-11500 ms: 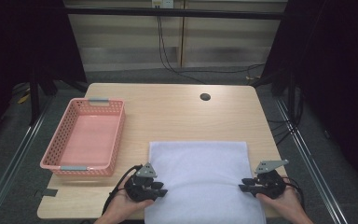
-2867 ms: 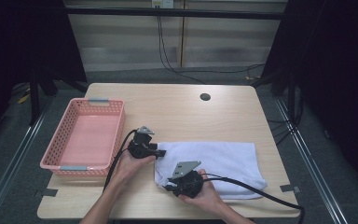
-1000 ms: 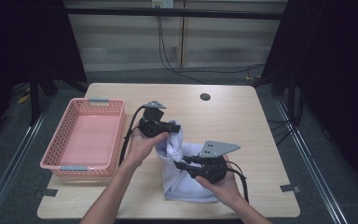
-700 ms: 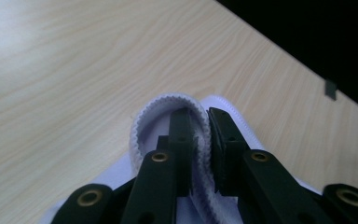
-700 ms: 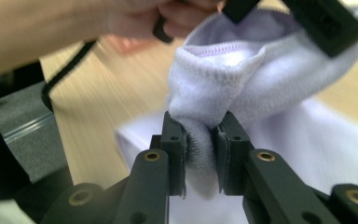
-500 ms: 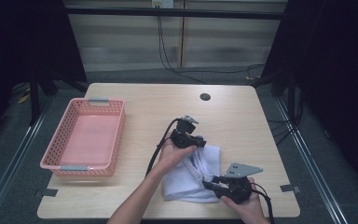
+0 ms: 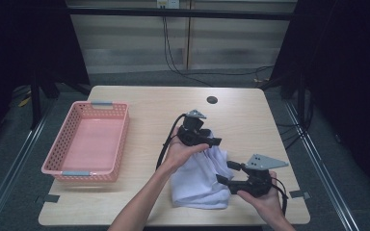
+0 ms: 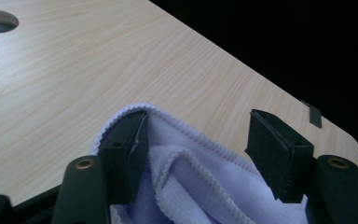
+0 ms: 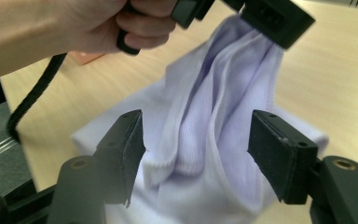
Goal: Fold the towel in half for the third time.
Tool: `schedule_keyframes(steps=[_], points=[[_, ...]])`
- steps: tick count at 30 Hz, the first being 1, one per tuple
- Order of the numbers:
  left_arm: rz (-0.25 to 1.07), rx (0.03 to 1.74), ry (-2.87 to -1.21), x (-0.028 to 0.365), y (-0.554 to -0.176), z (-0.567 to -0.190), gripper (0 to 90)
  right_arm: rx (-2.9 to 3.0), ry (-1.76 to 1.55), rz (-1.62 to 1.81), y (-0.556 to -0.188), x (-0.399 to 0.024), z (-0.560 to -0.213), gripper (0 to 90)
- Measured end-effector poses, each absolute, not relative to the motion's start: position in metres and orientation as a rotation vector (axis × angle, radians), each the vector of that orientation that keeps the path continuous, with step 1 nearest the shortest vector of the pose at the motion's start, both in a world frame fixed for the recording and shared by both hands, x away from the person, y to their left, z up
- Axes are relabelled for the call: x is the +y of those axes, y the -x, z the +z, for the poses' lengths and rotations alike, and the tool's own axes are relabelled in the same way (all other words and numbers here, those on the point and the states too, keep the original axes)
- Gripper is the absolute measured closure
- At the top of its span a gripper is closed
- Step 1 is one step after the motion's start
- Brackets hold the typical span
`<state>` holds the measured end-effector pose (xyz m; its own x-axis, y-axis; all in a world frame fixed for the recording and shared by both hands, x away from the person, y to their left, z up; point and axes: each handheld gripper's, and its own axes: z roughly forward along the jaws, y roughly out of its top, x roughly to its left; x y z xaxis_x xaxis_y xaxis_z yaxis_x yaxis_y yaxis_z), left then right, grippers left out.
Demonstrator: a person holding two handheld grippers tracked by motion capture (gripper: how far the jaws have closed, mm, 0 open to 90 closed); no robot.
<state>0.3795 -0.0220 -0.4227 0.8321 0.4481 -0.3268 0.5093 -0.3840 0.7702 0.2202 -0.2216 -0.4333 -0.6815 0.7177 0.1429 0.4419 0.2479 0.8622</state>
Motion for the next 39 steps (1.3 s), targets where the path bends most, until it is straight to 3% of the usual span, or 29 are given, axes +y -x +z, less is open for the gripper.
schedule_keyframes(steps=[3,9,11,13,15,17,21,24,31,36,39], points=[[-0.087,0.704,-2.053,-0.028,-0.382,-0.428,38.6,2.289,-1.034,1.388,-0.229,-0.209,-0.434,44.0],[-0.126,0.724,-2.066,-0.042,-0.386,-0.432,37.4,2.364,-1.102,1.256,-0.247,-0.200,-0.458,43.5],[-0.127,0.718,-2.065,-0.042,-0.387,-0.432,37.1,2.384,-1.136,1.221,-0.250,-0.202,-0.468,68.4],[-0.131,0.721,-2.060,-0.041,-0.388,-0.430,37.2,2.379,-1.171,1.207,-0.248,-0.205,-0.472,79.9],[-0.156,0.718,-2.040,-0.040,-0.390,-0.430,37.1,2.379,-1.261,1.252,-0.246,-0.212,-0.472,81.6],[-0.117,0.733,-2.014,-0.039,-0.390,-0.428,31.7,2.374,-1.330,1.280,-0.240,-0.220,-0.474,81.9],[-0.114,0.722,-2.042,-0.037,-0.387,-0.427,32.5,2.392,-1.336,1.235,-0.230,-0.226,-0.481,75.8],[-0.108,0.712,-2.050,-0.029,-0.380,-0.427,33.4,2.330,-1.353,1.184,-0.231,-0.234,-0.474,57.4],[-0.056,0.668,-2.105,0.009,-0.347,-0.432,40.2,2.277,-1.341,1.162,-0.226,-0.253,-0.465,44.6],[-0.068,0.617,-2.176,0.029,-0.316,-0.442,48.6,2.239,-1.276,1.210,-0.261,-0.248,-0.449,37.5],[-0.115,0.568,-2.188,0.034,-0.296,-0.447,47.6,2.250,-1.259,1.262,-0.294,-0.236,-0.442,34.1]])
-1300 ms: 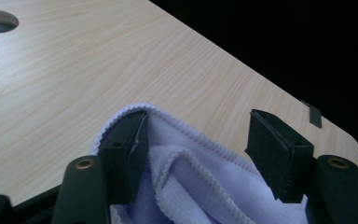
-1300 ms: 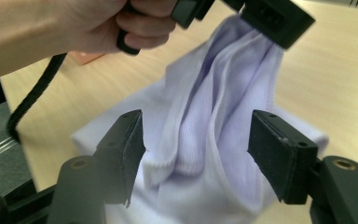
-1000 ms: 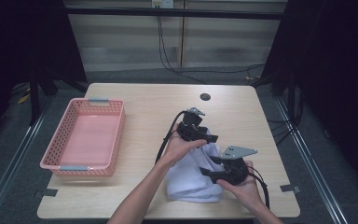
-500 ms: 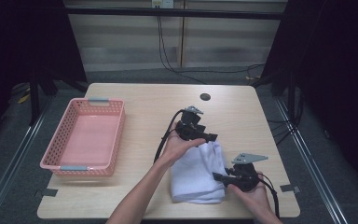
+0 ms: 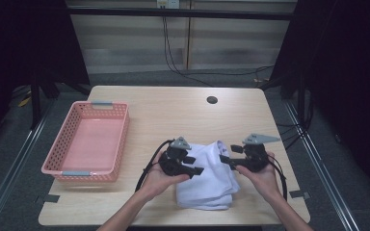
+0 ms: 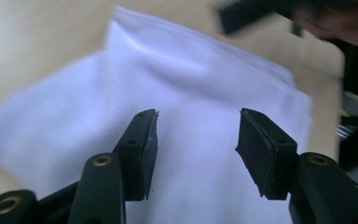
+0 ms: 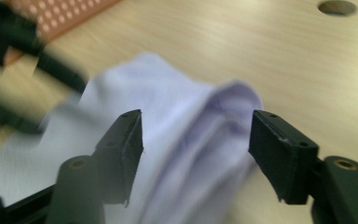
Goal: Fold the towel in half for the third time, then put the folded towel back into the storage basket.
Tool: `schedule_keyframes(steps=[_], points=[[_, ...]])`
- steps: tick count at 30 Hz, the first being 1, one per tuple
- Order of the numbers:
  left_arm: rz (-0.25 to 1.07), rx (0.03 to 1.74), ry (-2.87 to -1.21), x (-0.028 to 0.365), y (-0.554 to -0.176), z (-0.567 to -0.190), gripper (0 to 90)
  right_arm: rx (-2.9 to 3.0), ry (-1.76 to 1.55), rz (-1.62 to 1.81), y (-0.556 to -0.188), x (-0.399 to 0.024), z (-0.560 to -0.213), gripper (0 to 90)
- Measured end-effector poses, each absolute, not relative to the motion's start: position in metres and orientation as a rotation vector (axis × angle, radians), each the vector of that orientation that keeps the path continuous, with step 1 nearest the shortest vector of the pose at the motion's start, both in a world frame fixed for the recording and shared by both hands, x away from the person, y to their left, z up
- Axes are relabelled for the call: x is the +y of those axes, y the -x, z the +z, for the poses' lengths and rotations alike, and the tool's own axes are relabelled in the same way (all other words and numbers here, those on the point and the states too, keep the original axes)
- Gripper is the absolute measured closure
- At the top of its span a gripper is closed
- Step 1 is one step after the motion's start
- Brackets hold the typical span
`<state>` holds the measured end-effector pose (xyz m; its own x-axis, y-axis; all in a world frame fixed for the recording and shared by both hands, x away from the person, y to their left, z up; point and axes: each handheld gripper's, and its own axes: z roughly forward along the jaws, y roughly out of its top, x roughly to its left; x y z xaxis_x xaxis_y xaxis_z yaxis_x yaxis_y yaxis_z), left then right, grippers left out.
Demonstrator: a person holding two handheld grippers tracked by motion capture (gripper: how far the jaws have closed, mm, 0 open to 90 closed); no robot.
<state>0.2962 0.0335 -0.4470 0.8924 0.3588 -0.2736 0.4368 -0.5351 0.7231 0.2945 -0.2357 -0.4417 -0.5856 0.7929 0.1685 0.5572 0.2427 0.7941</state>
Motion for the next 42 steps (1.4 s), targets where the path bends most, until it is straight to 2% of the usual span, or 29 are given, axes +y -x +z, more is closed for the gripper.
schedule_keyframes(steps=[5,6,8,10,11,13,14,16,20,21,23,28,38,42], points=[[-0.125,0.512,-2.252,0.045,-0.262,-0.460,45.1,2.249,-1.290,1.188,-0.335,-0.219,-0.451,34.7],[-0.121,0.500,-2.267,0.049,-0.259,-0.463,43.7,2.258,-1.285,1.139,-0.341,-0.217,-0.456,39.1],[-0.116,0.500,-2.282,0.053,-0.255,-0.469,42.1,2.273,-1.303,1.073,-0.342,-0.216,-0.464,65.7],[-0.112,0.534,-2.302,0.057,-0.253,-0.474,41.6,2.285,-1.330,1.060,-0.341,-0.221,-0.468,83.4],[-0.122,0.528,-2.294,0.059,-0.251,-0.475,40.3,2.288,-1.328,1.043,-0.338,-0.224,-0.469,87.0],[-0.103,0.524,-2.299,0.062,-0.248,-0.476,39.1,2.296,-1.329,1.045,-0.333,-0.231,-0.471,88.1],[-0.107,0.535,-2.292,0.066,-0.246,-0.475,39.1,2.297,-1.330,1.041,-0.331,-0.234,-0.471,87.5],[-0.099,0.536,-2.289,0.071,-0.244,-0.472,38.0,2.311,-1.317,0.995,-0.328,-0.238,-0.475,80.6],[-0.083,0.623,-2.252,0.090,-0.241,-0.469,34.8,2.317,-1.348,0.966,-0.328,-0.242,-0.481,61.1],[-0.084,0.642,-2.244,0.094,-0.240,-0.470,34.8,2.303,-1.356,0.983,-0.329,-0.244,-0.480,50.4],[-0.094,0.681,-2.228,0.101,-0.239,-0.476,33.2,2.295,-1.354,1.030,-0.331,-0.249,-0.476,39.4],[-0.095,0.699,-2.245,0.100,-0.239,-0.482,31.7,2.282,-1.317,1.143,-0.338,-0.250,-0.467,22.5],[-0.080,0.652,-2.282,0.082,-0.241,-0.484,28.6,2.385,-1.288,1.121,-0.347,-0.236,-0.487,17.6],[-0.077,0.659,-2.301,0.081,-0.239,-0.485,28.5,2.425,-1.286,1.114,-0.344,-0.236,-0.493,18.8]])
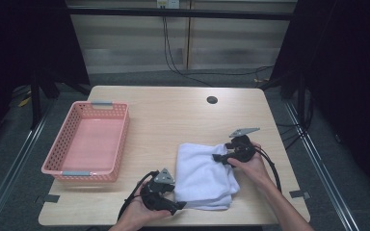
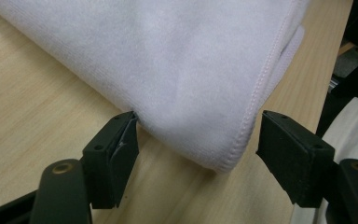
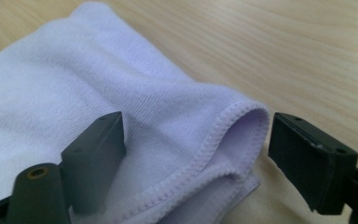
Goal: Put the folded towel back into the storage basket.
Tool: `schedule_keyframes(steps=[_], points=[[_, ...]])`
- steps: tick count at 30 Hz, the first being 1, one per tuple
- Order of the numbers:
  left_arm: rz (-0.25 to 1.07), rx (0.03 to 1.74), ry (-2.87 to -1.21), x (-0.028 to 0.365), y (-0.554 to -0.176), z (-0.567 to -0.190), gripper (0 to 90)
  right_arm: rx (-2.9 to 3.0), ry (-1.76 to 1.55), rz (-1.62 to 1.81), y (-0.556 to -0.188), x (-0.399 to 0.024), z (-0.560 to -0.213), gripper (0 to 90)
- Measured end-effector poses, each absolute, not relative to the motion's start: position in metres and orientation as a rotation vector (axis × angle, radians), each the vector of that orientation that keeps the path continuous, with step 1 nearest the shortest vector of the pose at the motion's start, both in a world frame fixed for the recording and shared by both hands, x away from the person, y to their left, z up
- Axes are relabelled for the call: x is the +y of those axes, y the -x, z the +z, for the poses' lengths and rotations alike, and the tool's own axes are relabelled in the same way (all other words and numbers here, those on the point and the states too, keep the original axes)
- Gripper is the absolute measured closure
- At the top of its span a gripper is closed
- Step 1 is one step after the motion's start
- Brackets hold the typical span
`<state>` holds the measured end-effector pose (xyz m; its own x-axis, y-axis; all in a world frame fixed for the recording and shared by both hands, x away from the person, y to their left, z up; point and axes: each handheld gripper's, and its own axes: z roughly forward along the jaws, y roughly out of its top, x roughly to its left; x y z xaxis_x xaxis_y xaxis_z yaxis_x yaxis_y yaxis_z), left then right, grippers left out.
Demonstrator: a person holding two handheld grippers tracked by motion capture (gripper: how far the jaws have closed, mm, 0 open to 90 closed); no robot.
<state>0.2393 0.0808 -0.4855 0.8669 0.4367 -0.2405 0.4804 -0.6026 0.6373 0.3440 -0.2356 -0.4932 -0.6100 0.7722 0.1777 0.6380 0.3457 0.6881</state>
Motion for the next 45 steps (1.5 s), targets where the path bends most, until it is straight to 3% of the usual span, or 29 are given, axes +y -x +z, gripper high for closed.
schedule_keyframes(steps=[12,18,23,24,28,29,33,38,45], points=[[-0.078,0.634,-2.329,0.076,-0.240,-0.490,28.4,2.469,-1.285,1.060,-0.349,-0.236,-0.500,14.3],[-0.058,0.588,-2.340,0.074,-0.237,-0.490,36.6,2.479,-1.292,1.072,-0.345,-0.235,-0.501,16.2],[-0.006,0.608,-2.351,0.074,-0.238,-0.489,56.2,2.518,-1.275,1.082,-0.343,-0.234,-0.499,23.9],[0.002,0.597,-2.360,0.073,-0.237,-0.489,56.9,2.525,-1.276,1.054,-0.342,-0.233,-0.498,26.5],[0.014,0.556,-2.393,0.072,-0.238,-0.488,69.4,2.566,-1.261,1.071,-0.337,-0.228,-0.495,48.0],[0.001,0.561,-2.386,0.072,-0.239,-0.488,71.4,2.564,-1.261,1.074,-0.336,-0.228,-0.496,49.1],[-0.042,0.603,-2.349,0.073,-0.240,-0.490,74.5,2.589,-1.284,1.101,-0.335,-0.227,-0.494,64.0],[-0.126,0.647,-2.310,0.076,-0.247,-0.489,76.2,2.592,-1.307,1.120,-0.338,-0.229,-0.493,67.8],[-0.144,0.624,-2.246,0.078,-0.248,-0.474,77.1,2.589,-1.321,1.157,-0.344,-0.230,-0.484,69.3]])
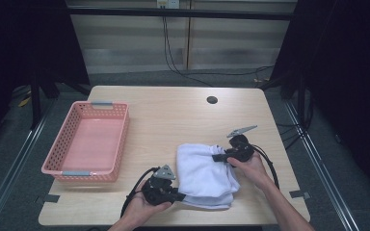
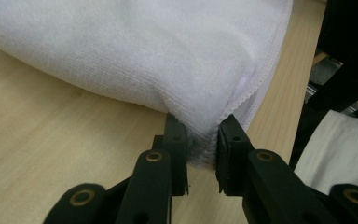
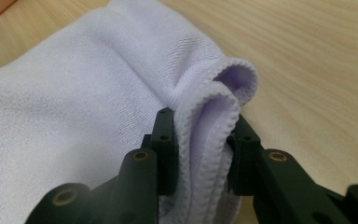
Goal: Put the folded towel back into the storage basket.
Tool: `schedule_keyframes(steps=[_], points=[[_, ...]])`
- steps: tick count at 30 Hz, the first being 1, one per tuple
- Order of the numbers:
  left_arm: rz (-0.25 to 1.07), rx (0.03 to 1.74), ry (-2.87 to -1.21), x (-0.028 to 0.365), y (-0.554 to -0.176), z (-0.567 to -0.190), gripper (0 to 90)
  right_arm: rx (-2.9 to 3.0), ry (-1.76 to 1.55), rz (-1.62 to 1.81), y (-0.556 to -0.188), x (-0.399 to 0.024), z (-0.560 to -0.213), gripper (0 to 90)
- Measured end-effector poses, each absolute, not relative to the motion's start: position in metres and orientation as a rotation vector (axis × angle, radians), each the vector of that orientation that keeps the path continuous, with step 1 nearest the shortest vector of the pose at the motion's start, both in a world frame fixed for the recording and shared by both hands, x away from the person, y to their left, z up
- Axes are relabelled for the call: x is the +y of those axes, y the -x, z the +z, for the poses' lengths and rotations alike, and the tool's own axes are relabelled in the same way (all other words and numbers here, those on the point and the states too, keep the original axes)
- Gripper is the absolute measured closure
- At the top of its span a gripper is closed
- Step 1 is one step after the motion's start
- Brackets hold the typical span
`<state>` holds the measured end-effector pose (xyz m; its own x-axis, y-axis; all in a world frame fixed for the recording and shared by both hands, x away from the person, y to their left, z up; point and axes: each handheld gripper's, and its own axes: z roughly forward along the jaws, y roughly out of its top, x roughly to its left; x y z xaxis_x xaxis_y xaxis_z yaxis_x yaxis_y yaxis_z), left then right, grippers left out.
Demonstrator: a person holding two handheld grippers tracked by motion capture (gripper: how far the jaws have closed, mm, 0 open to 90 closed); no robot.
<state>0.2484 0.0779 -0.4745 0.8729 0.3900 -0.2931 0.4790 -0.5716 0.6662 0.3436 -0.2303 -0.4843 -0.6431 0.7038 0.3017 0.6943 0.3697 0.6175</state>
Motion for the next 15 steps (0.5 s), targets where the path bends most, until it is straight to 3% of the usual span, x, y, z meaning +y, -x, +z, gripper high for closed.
schedule_keyframes(steps=[15], points=[[-0.100,0.599,-2.170,0.091,-0.261,-0.434,77.0,2.541,-1.249,1.269,-0.358,-0.230,-0.445,69.6]])
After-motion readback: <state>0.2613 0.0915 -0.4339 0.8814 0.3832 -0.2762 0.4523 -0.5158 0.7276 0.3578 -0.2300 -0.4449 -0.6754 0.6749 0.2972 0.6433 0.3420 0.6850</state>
